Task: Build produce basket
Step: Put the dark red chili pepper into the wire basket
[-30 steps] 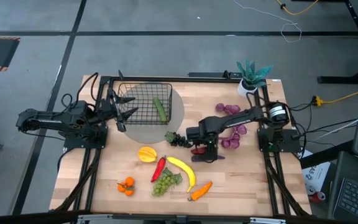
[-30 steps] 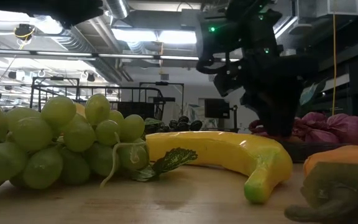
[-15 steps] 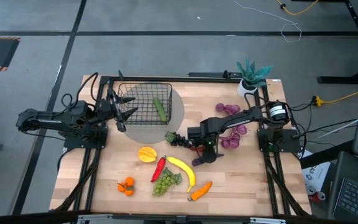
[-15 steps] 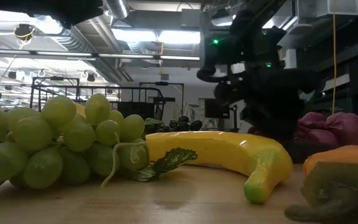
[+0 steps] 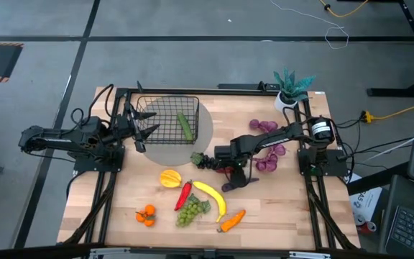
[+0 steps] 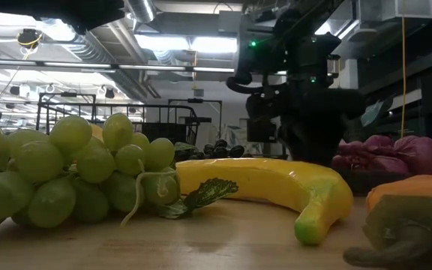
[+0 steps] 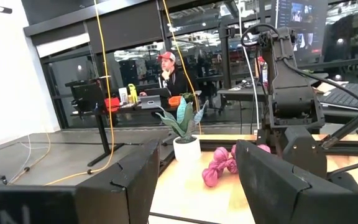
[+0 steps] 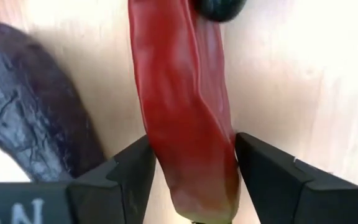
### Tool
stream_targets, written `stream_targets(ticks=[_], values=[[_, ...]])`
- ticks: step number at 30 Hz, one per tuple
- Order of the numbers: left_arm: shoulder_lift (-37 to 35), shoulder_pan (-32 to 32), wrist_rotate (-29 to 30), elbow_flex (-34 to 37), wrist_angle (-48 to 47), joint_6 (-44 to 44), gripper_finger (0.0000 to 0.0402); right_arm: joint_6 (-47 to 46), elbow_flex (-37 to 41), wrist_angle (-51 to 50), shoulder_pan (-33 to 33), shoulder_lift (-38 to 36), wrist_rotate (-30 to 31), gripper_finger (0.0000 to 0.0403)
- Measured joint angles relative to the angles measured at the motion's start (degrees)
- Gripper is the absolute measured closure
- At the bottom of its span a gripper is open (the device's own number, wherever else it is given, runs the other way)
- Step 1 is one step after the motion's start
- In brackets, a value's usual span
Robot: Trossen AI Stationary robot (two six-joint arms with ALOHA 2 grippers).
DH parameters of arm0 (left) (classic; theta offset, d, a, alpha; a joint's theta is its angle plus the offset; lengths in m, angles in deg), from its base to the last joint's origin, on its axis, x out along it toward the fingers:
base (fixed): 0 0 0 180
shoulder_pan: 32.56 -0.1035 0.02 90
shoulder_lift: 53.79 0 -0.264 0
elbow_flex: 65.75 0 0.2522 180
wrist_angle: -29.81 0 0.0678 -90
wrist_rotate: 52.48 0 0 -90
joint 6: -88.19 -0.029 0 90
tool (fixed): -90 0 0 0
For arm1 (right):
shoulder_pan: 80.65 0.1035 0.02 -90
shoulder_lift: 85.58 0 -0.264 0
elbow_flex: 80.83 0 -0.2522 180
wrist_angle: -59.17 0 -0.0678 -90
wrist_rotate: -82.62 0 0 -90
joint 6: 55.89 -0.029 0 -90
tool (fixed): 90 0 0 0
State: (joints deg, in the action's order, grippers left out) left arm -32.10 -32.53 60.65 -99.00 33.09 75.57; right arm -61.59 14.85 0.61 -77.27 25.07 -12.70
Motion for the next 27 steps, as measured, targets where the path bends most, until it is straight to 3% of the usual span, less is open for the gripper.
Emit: stream_targets(ticks=[10,20,27], values=[[0.0,0.0,0.0,0.0,-0.1,0.0,0.0198,-0.3,0.0,-0.5,0.0,0.0,0.7,0.019],[0.0,0.0,0.0,0.0,-0.3,0.0,0.0198,-3.2,0.0,-3.3,-0.1,0.0,0.7,0.0282],[0.0,0.0,0.0,0.0,-0.3,0.0,0.0198,-5.8,-5.1,-16.0,-0.1,0.0,0.8,0.0277]])
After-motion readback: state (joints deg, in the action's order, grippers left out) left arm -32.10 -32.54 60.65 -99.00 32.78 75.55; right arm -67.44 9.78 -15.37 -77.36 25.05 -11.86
